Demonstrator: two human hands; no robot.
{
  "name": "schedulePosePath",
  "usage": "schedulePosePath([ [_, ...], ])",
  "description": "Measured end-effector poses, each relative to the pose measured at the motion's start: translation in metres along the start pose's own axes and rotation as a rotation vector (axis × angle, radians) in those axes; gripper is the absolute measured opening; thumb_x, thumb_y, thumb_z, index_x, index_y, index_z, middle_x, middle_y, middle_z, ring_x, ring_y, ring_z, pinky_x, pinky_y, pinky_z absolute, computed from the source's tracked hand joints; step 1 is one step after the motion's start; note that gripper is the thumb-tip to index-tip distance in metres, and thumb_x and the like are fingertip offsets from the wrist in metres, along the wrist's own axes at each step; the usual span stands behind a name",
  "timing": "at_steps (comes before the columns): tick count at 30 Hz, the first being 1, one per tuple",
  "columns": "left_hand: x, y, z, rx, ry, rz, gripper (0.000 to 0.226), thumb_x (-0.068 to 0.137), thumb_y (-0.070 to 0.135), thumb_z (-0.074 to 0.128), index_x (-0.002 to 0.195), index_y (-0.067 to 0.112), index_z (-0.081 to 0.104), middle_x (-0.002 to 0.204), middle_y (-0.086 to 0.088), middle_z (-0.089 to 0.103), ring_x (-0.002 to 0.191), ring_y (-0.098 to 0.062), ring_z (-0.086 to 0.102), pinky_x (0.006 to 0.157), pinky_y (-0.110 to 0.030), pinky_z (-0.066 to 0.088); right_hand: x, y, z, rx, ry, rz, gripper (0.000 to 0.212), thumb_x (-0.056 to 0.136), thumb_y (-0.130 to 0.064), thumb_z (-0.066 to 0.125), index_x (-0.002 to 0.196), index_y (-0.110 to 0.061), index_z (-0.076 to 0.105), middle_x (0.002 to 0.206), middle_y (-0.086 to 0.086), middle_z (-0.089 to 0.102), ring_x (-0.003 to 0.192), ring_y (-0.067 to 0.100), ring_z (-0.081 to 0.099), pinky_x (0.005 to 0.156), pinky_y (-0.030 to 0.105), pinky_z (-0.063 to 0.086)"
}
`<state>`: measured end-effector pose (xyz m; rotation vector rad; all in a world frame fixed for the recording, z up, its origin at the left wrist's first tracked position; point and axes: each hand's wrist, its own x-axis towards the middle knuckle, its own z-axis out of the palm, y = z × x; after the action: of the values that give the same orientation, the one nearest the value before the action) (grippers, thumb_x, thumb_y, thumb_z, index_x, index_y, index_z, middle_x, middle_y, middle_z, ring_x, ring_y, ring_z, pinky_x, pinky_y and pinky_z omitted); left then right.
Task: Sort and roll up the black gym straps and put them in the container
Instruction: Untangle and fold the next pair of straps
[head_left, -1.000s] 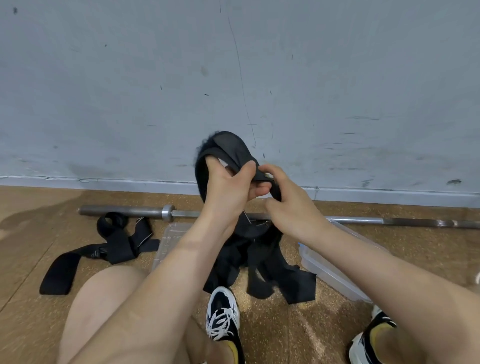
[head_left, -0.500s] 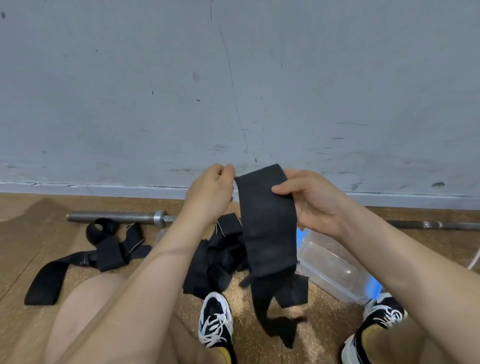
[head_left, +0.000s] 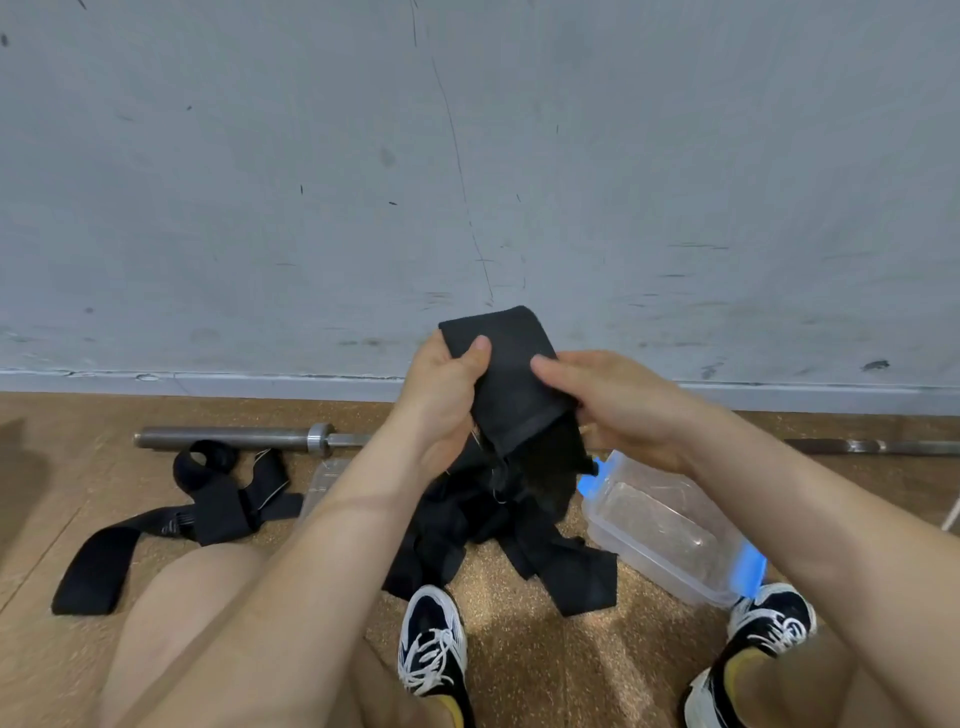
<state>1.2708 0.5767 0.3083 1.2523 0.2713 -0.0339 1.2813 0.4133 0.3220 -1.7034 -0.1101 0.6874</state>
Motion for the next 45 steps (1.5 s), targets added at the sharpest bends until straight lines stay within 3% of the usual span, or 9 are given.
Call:
schedulePosePath([
  [2, -0.002, 0.003, -0.002, -0.052, 0.014, -0.060, 0.027, 0.103, 0.006, 0.045, 0.126, -0.002, 0.057, 0.118, -0.020, 0.068, 0.103, -0.029, 0.070, 0.077, -0.036, 0.061, 0.001, 0.005, 0.009, -0.068, 0.047, -0.074, 0.023, 0.105, -0.028, 0.046, 0.111, -0.020, 0.067, 0.098, -0.004, 0.075, 0.082, 0.004, 0.072, 0.064, 0.017, 0.054],
  [6, -0.014, -0.002, 0.005, 0.009, -0.091, -0.115, 0.027, 0.101, 0.012, 0.052, 0.125, 0.002, 0.061, 0.113, -0.015, 0.072, 0.103, -0.027, 0.071, 0.086, -0.040, 0.059, 0.009, 0.009, 0.017, -0.102, 0.278, -0.221, 0.026, 0.105, -0.024, 0.044, 0.116, -0.016, 0.066, 0.107, 0.000, 0.072, 0.100, 0.015, 0.069, 0.088, 0.034, 0.056],
  [9, -0.024, -0.007, 0.011, 0.010, -0.140, -0.141, 0.025, 0.101, 0.009, 0.051, 0.123, 0.006, 0.064, 0.111, -0.012, 0.074, 0.102, -0.025, 0.072, 0.085, -0.037, 0.059, 0.009, 0.008, 0.024, -0.293, 0.424, -0.255, 0.024, 0.105, -0.030, 0.039, 0.103, -0.011, 0.053, 0.095, 0.000, 0.062, 0.090, 0.016, 0.060, 0.076, 0.032, 0.049],
  [13, -0.027, -0.008, 0.007, -0.062, -0.144, -0.148, 0.030, 0.100, -0.001, 0.045, 0.125, 0.006, 0.062, 0.112, -0.014, 0.073, 0.102, -0.027, 0.071, 0.077, -0.033, 0.060, 0.007, 0.010, 0.030, -0.436, 0.316, -0.235, 0.023, 0.107, -0.034, 0.032, 0.112, -0.012, 0.037, 0.102, 0.006, 0.060, 0.094, 0.021, 0.060, 0.079, 0.035, 0.049],
  [20, -0.019, 0.001, 0.003, 0.024, -0.069, -0.042, 0.027, 0.098, -0.003, 0.051, 0.120, 0.007, 0.063, 0.109, -0.015, 0.074, 0.098, -0.030, 0.072, 0.082, -0.041, 0.061, 0.005, 0.001, 0.014, 0.126, 0.216, -0.169, 0.038, 0.097, -0.018, 0.063, 0.132, -0.023, 0.049, 0.106, 0.007, 0.074, 0.092, 0.022, 0.073, 0.071, 0.030, 0.060],
  [27, -0.016, 0.009, -0.005, 0.183, -0.177, -0.097, 0.023, 0.102, 0.008, 0.049, 0.121, 0.010, 0.061, 0.106, -0.012, 0.073, 0.090, -0.024, 0.073, 0.066, -0.033, 0.060, 0.006, 0.000, 0.014, -0.302, 0.457, -0.526, 0.024, 0.092, -0.013, 0.064, 0.094, -0.035, 0.056, 0.089, 0.017, 0.065, 0.081, 0.030, 0.064, 0.073, 0.045, 0.057],
  [33, -0.013, 0.011, -0.011, 0.193, -0.079, 0.006, 0.024, 0.099, -0.001, 0.052, 0.114, 0.012, 0.064, 0.099, -0.012, 0.075, 0.083, -0.020, 0.073, 0.063, -0.026, 0.057, -0.008, -0.016, -0.004, 0.117, -0.067, -0.083, 0.022, 0.101, -0.014, 0.053, 0.108, -0.023, 0.072, 0.093, 0.003, 0.067, 0.065, 0.017, 0.059, 0.045, 0.020, 0.040],
  [37, -0.011, 0.009, -0.011, 0.190, -0.079, 0.014, 0.022, 0.096, 0.000, 0.058, 0.111, 0.014, 0.066, 0.089, -0.008, 0.075, 0.076, -0.018, 0.073, 0.060, -0.025, 0.055, -0.010, -0.016, -0.014, 0.355, -0.236, 0.059, 0.037, 0.095, -0.019, 0.054, 0.131, -0.017, 0.063, 0.135, 0.015, 0.061, 0.085, 0.027, 0.070, 0.040, 0.021, 0.050],
  [45, -0.006, 0.006, -0.015, 0.090, -0.189, -0.070, 0.026, 0.097, -0.003, 0.050, 0.110, 0.008, 0.069, 0.096, -0.011, 0.073, 0.083, -0.024, 0.071, 0.065, -0.029, 0.059, -0.005, -0.002, 0.008, 0.612, -0.168, 0.042, 0.033, 0.091, -0.013, 0.058, 0.121, -0.003, 0.068, 0.125, 0.013, 0.067, 0.095, 0.023, 0.072, 0.057, 0.029, 0.060],
])
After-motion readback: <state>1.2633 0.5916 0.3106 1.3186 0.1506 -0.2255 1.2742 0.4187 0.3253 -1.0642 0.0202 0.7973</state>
